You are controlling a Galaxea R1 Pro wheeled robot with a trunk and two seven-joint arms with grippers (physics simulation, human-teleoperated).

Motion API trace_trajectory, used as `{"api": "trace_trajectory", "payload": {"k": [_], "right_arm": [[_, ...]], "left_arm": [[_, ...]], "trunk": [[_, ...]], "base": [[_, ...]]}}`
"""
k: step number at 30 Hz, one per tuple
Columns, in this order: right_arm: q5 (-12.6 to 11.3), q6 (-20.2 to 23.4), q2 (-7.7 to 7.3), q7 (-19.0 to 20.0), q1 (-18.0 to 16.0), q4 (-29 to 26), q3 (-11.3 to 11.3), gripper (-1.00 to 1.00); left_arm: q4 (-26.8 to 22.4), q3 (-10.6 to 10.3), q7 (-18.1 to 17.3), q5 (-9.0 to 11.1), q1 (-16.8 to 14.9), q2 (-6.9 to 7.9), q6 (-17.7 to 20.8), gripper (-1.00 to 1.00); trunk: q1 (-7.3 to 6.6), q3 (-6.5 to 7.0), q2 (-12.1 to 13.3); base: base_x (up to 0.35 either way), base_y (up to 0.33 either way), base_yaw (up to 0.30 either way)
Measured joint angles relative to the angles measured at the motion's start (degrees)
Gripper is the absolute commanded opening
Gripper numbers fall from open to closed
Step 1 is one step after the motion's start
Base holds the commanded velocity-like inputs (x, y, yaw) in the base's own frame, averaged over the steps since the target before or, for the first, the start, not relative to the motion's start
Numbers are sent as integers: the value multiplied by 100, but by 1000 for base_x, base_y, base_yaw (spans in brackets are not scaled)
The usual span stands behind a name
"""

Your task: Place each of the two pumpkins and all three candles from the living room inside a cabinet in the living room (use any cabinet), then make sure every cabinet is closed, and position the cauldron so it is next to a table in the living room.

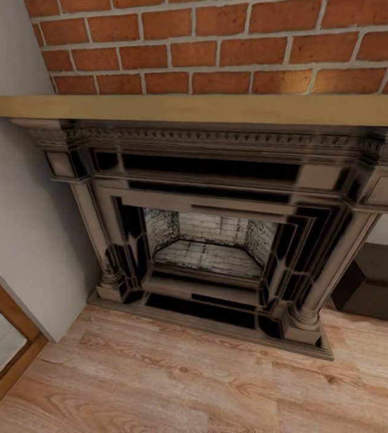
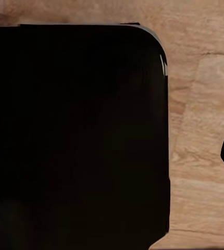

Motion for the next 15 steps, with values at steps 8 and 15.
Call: {"api": "trace_trajectory", "payload": {"k": [8, 15], "right_arm": [[-2, -6, 1, 0, 1, 0, 1, 100], [-4, -3, 8, 0, 0, 7, 1, 100]], "left_arm": [[-1, 0, 0, 0, 0, 0, 0, 100], [0, -1, 0, 0, 0, 0, 0, 100]], "trunk": [[0, -49, 0], [0, -91, 0]], "base": [[0, 0, -223], [0, 0, -223]]}}
